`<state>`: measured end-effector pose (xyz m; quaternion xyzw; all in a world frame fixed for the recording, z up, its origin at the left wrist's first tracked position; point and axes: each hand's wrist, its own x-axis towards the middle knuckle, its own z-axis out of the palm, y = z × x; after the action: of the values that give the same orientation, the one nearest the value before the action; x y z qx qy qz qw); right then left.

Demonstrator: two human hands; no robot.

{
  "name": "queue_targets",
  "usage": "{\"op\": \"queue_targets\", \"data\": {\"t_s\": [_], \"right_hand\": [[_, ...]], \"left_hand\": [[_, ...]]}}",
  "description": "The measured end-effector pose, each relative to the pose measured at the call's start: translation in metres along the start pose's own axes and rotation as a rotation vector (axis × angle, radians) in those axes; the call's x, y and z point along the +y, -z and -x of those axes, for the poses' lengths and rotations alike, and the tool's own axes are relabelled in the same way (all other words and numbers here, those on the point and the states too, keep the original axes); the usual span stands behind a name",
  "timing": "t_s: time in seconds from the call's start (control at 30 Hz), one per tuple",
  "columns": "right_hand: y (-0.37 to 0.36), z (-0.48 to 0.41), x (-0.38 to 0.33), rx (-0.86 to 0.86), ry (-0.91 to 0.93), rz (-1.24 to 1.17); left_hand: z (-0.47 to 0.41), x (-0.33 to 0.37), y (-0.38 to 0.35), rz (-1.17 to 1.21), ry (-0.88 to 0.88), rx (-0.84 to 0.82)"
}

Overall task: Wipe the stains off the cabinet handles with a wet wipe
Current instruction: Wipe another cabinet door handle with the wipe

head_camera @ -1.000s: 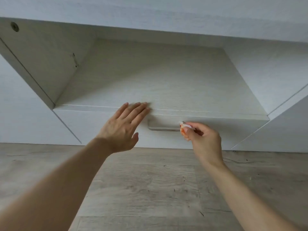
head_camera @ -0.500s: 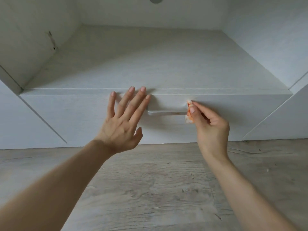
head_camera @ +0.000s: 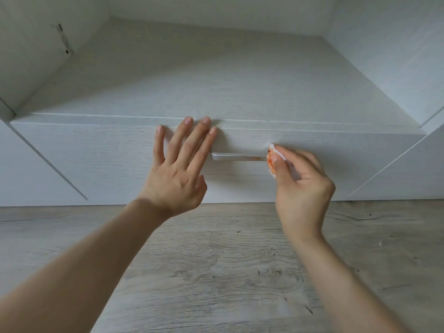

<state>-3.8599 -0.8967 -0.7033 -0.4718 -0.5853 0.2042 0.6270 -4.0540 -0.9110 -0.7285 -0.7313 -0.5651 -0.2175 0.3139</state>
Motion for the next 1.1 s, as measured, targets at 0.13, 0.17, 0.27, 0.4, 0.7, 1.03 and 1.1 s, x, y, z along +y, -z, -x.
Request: {"op": "queue_targets", "data": {"t_s": [0.13, 0.17, 0.27, 0.4, 0.7, 1.03, 1.1], "right_hand": [[0.000, 0.002, 0.002, -0.006, 0.074, 0.054], [0.001, 0.005, 0.002, -0.038, 0.134, 0.097], [0.003, 0.007, 0.004, -0.021, 0.140, 0.050], [0.000, -0.008, 0.006, 0.051, -0.059, -0.071], [-0.011, 0.008, 0.005, 0.114, -0.041, -0.097], [-0.016, 0.021, -0.003, -0.004, 0.059, -0.112], [-0.017, 0.023, -0.002, 0.022, 0.076, -0.107]], "left_hand": [[-0.001, 0.003, -0.001, -0.010, 0.006, 0.008], [-0.001, 0.003, -0.001, -0.010, 0.007, 0.009], [-0.001, 0.002, -0.001, -0.010, 0.008, 0.016], [-0.002, 0.000, 0.002, 0.000, -0.001, 0.014], [-0.002, -0.002, -0.004, 0.044, -0.008, 0.022], [0.002, -0.015, -0.003, 0.058, -0.055, 0.047], [0.002, -0.017, -0.002, 0.040, -0.061, 0.042]]}}
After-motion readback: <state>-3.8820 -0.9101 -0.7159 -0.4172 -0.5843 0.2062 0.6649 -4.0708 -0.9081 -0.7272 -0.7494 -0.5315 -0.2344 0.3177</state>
